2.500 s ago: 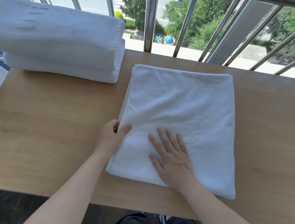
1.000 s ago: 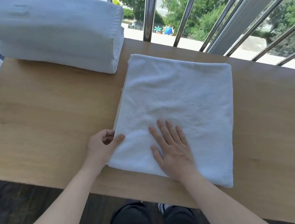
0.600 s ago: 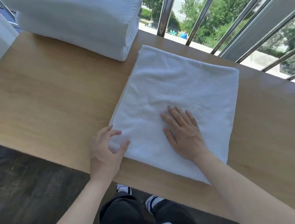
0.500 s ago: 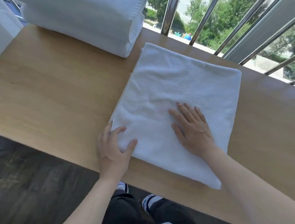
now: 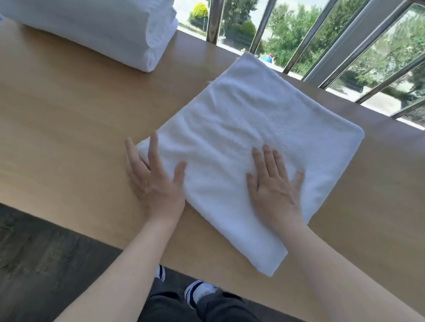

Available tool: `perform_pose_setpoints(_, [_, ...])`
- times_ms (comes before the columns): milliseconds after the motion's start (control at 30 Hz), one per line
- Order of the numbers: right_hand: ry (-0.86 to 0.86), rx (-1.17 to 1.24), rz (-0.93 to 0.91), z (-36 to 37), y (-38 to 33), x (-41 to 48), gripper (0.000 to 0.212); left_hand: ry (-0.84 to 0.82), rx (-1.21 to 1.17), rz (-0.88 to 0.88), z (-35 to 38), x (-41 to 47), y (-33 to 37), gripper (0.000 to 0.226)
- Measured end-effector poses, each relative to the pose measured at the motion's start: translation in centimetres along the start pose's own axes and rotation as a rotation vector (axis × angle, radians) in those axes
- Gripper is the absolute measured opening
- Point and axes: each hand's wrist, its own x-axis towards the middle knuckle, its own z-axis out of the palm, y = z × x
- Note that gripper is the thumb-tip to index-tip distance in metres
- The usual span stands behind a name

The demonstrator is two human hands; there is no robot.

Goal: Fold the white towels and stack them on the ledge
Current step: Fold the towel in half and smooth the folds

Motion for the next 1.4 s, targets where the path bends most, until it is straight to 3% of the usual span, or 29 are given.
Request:
perform_pose_setpoints(100, [-0.044, 0.055, 0.107, -0.1, 0.4, -0.7, 0.059, -0.090, -0.316, -0.208, 3.4, -6.5, 3.5, 0.078])
perform_pose_setpoints(200, [-0.069, 0.080, 0.131, -0.2, 1.0, -1.5, 0.060, -0.167, -0.318, -0.263, 5.7, -7.8, 4.5, 0.077])
perform_pose_setpoints(367, [-0.076, 0.022, 0.159, 0.2, 2.3, -2.7, 0.064, -0.302, -0.148, -0.002, 6.4, -2.8, 4.2, 0.072])
perform_pose_setpoints(433, [-0.086, 0.000, 0.143, 0.4, 2.5, -3.1, 0.067, -0.399, -0.098, 0.066, 6.0, -0.6, 4.7, 0.061])
perform_pose_setpoints(500, [-0.079, -0.001, 0.129, 0.5, 2.5, -3.7, 0.069, -0.394, -0.063, 0.123, 5.9, -0.2, 5.5, 0.051])
perform_pose_setpoints(600, [-0.068, 0.010, 0.131, 0.5, 2.6, -4.1, 0.069, -0.295, 0.109, 0.129, 6.8, -4.5, 6.5, 0.056])
perform_pose_setpoints(733, [-0.057, 0.037, 0.117, 0.3, 2.3, -4.2, 0.065, -0.355, 0.327, 0.111, 8.1, -8.2, 6.5, 0.060])
perform_pose_setpoints(1000, [-0.045, 0.127, 0.088, 0.9, 1.0, -6.2, 0.068, -0.464, 0.283, 0.419, 7.2, -1.5, 5.4, 0.056])
perform_pose_setpoints(1100, [-0.051, 0.216, 0.033, 0.7, 0.1, -6.7, 0.065, -0.526, 0.501, 0.495, 6.4, 2.0, 5.8, 0.060])
perform_pose_setpoints(1200, [0.004, 0.343, -0.031, 0.0, 0.5, -7.0, 0.055, -0.465, 0.605, 0.497, 6.6, 0.9, 7.0, 0.084])
perform_pose_setpoints(1300, [0.132, 0.565, -0.020, -0.4, 1.3, -6.7, 0.039, -0.484, 0.495, 0.446, 7.8, -3.3, 8.2, 0.069])
perform_pose_setpoints(1400, [0.220, 0.734, 0.076, -0.8, 2.3, -6.8, 0.029, -0.463, 0.587, 0.441, 9.1, -4.6, 8.3, 0.064])
